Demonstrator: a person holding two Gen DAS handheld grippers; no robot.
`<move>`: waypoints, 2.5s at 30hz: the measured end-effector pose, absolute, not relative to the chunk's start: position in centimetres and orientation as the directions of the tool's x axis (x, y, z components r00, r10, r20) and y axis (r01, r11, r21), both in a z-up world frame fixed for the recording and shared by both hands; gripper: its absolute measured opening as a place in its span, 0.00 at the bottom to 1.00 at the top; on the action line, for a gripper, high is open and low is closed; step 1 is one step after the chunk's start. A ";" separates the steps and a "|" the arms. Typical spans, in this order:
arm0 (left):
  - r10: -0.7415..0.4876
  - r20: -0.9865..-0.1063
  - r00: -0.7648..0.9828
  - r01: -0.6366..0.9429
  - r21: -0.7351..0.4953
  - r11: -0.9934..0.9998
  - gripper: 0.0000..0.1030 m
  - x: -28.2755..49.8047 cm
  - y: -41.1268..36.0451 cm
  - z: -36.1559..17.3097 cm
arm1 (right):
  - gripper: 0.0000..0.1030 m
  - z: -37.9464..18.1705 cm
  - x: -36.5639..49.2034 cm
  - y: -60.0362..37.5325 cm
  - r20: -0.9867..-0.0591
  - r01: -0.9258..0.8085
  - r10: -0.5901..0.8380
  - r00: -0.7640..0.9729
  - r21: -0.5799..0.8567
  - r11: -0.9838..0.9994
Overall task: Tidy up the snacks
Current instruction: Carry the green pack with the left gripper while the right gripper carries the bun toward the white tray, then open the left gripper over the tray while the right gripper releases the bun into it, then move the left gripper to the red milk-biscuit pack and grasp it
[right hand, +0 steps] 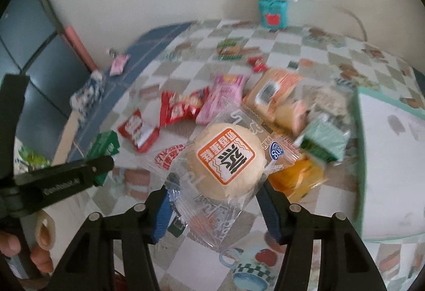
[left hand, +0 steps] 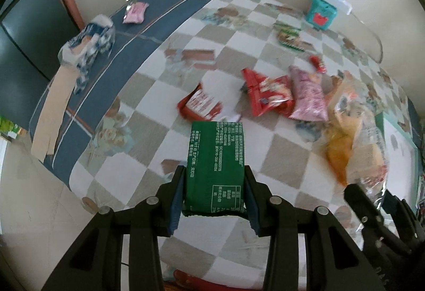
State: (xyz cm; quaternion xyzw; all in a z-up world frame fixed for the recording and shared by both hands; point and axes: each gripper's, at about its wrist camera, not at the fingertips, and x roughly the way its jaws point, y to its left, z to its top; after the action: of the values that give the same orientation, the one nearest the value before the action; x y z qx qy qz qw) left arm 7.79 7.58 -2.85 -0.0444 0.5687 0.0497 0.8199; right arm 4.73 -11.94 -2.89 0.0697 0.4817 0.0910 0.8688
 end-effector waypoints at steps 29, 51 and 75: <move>-0.180 -0.923 0.339 0.235 -0.102 0.967 0.41 13.8 -21.3 -3.4 | 0.60 -2.4 4.3 -39.8 -0.823 0.619 -0.326 0.466 0.040 0.784; -0.232 -0.903 0.362 0.317 -0.114 0.941 0.84 15.5 -27.3 -4.1 | 0.83 -4.0 5.0 -45.2 -0.846 0.663 -0.329 0.420 0.039 0.748; -0.103 -0.830 0.548 0.035 -0.101 0.994 0.96 11.3 -8.9 1.8 | 1.00 1.9 1.9 -33.6 -0.791 0.511 -0.186 0.582 0.179 0.840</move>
State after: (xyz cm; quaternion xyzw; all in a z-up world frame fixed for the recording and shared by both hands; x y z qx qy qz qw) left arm 11.34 -8.91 1.83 -0.0361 0.4736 -0.0392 0.8791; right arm 1.91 -33.58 1.90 0.1985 0.4104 -0.2010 0.8670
